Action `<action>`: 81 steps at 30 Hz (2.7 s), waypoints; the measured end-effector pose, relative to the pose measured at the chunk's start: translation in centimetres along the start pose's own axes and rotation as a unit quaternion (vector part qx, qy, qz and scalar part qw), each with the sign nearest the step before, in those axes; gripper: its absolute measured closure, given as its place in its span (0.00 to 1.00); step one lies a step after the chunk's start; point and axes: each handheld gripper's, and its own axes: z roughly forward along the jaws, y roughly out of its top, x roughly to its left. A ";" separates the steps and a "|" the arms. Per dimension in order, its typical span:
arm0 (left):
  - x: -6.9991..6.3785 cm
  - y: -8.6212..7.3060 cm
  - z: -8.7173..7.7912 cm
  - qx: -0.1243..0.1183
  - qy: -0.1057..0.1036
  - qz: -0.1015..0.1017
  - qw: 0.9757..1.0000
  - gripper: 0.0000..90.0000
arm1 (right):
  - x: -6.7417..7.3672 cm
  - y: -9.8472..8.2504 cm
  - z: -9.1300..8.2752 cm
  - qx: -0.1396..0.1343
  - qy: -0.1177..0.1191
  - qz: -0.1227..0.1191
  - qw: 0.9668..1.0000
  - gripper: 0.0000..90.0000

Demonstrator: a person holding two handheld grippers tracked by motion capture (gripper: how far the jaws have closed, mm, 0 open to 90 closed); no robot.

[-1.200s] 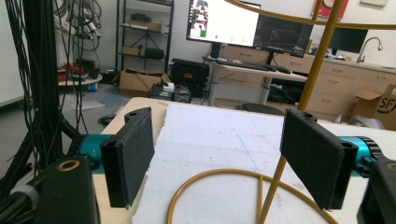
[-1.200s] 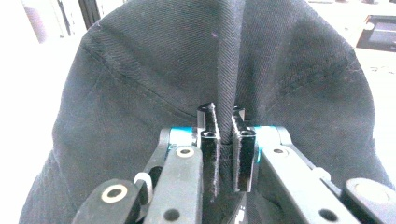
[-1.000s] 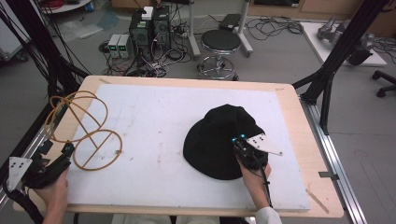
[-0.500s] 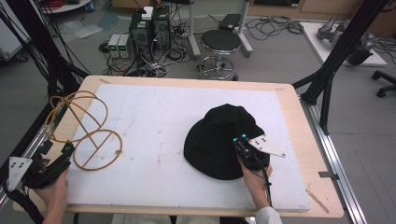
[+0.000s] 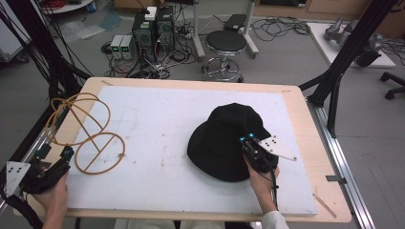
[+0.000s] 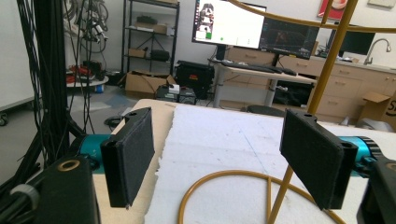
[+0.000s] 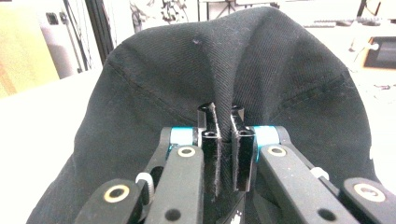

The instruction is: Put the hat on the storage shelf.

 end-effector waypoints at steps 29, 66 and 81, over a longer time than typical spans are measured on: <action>-0.3 0.2 -0.2 0.006 -0.002 0.004 1.000 0.31 | 3.2 11.5 3.6 -0.068 0.079 0.011 0.994 0.96; -0.4 0.2 -0.6 0.007 -0.004 0.002 1.000 0.31 | 14.8 19.7 8.9 -0.109 0.208 -0.008 0.972 0.96; -0.3 0.2 -0.7 0.003 -0.003 -0.004 1.000 0.31 | 19.5 20.2 11.4 -0.137 0.254 0.013 0.957 0.96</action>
